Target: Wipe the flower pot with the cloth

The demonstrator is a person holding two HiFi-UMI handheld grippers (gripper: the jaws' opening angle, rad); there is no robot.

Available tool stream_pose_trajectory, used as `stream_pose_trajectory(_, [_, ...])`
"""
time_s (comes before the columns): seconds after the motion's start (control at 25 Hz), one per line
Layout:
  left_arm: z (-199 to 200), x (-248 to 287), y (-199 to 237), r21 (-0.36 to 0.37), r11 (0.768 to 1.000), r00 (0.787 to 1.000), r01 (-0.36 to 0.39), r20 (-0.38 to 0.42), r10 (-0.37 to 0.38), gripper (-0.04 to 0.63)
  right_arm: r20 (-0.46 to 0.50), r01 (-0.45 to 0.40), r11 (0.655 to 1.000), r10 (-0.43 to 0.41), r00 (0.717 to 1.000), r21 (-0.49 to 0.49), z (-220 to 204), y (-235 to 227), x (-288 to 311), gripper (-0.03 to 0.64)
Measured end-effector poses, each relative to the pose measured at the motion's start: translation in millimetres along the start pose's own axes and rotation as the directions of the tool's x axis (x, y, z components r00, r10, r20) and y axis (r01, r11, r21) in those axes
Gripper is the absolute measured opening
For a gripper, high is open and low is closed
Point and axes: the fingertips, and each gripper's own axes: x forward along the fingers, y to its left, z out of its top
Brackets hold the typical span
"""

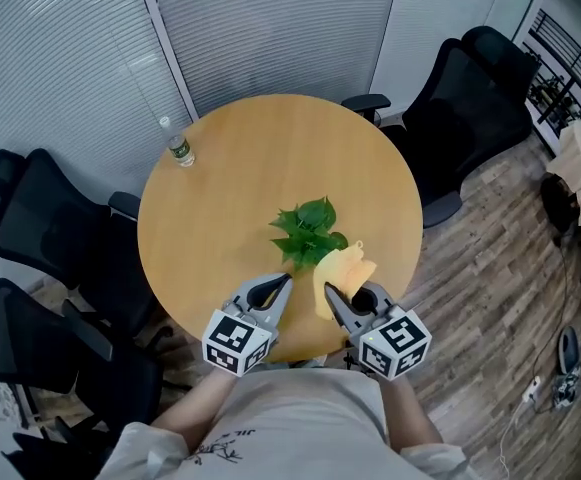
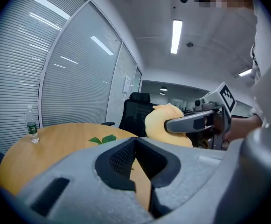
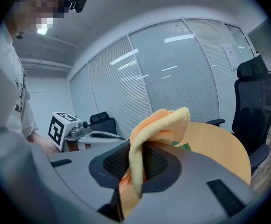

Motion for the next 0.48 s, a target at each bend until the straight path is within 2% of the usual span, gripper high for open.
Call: stream_pose_trajectory(0.48, [6.0, 3.9, -0.7, 0.006, 1.000, 1.000, -0.001, 0.014, 0.000, 0.011, 0.007, 0.012, 1.000, -0.012, 1.000, 0.026, -6.5, -3.4, 0.1, 0.052])
